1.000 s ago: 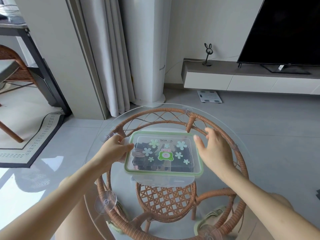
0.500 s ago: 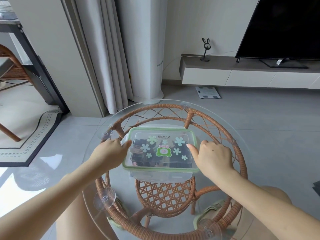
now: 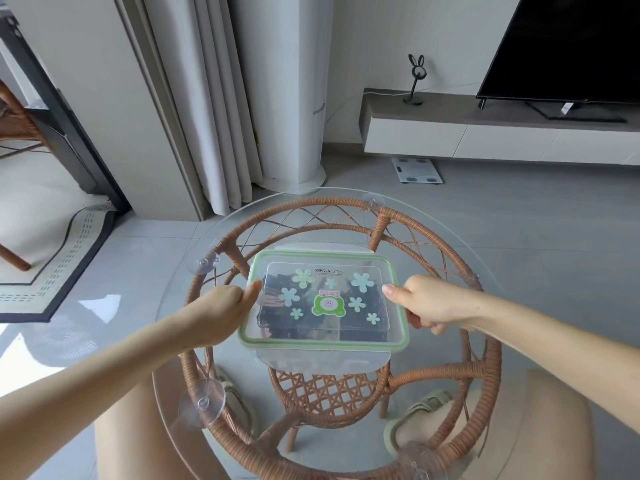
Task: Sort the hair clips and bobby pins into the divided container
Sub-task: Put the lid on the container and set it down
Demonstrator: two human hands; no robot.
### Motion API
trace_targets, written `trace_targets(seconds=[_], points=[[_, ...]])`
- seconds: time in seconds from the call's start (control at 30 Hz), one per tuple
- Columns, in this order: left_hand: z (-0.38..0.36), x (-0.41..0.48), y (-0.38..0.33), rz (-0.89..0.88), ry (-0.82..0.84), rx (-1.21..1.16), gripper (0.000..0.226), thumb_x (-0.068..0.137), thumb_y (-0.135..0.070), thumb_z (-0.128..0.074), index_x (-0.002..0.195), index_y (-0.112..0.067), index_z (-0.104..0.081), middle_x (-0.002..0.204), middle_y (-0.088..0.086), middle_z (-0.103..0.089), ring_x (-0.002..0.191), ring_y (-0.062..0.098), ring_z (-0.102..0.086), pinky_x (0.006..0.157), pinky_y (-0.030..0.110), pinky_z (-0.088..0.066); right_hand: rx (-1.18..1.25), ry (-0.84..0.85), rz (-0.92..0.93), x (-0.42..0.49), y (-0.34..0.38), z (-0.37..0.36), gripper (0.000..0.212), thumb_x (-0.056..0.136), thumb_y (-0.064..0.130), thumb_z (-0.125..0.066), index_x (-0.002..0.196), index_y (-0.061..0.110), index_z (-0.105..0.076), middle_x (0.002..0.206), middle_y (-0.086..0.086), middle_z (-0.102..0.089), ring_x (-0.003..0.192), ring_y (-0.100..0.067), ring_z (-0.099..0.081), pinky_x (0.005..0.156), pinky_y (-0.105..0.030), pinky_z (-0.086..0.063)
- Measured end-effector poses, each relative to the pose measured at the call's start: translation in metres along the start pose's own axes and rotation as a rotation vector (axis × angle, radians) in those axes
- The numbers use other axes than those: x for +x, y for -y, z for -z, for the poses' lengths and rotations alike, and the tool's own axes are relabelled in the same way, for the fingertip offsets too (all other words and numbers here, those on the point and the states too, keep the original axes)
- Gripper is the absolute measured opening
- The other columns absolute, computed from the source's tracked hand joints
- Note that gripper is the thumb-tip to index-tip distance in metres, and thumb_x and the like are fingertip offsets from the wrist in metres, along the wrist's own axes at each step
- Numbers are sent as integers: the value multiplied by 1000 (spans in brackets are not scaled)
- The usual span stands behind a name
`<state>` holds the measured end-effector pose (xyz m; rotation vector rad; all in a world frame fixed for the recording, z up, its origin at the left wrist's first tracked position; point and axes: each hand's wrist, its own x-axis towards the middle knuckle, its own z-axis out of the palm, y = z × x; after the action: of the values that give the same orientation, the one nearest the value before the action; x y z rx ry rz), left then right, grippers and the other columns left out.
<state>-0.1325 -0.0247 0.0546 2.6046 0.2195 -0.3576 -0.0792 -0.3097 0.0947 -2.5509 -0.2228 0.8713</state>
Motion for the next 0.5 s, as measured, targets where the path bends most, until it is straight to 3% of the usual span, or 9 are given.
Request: trace_targets(seconds=[0.17, 0.27, 0.33, 0.43, 0.5], points=[[-5, 3, 7, -58, 17, 6, 58, 93, -48, -14, 51, -12, -30, 54, 10, -37, 57, 21, -41, 76, 43, -47, 341, 153, 36, 5, -11, -8, 48, 95, 48, -31, 78, 6, -49, 60, -1, -23, 44, -9, -23, 41, -18, -27], [-4, 5, 10, -79, 53, 34, 62, 83, -56, -8, 53, -10, -35, 58, 12, -42, 59, 22, -44, 78, 44, -48, 228, 65, 74, 2, -9, -12, 54, 96, 48, -25, 61, 11, -39, 49, -1, -28, 38, -12, -26, 42, -19, -29], [5, 10, 7, -81, 80, 80, 68, 86, -56, -8, 57, -7, -45, 63, 12, -49, 65, 25, -51, 80, 40, -49, 86, -23, 73, -4, -3, -16, 58, 96, 49, -20, 55, 12, -39, 44, -4, -42, 35, -14, -36, 48, -23, -37], [28, 38, -2, -89, 1, 217, 66, 95, -49, -16, 77, -2, -58, 69, 6, -49, 73, 28, -57, 78, 34, -50, 102, -39, -3, -22, 14, -41, 64, 95, 52, -19, 67, 6, -55, 53, -9, -57, 36, -14, -44, 47, -24, -39], [42, 59, -15, -121, -89, 324, 59, 93, -55, -22, 87, -9, -59, 75, 7, -57, 74, 27, -56, 71, 33, -49, 201, 87, -16, -39, 32, -66, 61, 94, 52, -21, 78, 6, -58, 61, -10, -63, 36, -12, -47, 37, -20, -35]])
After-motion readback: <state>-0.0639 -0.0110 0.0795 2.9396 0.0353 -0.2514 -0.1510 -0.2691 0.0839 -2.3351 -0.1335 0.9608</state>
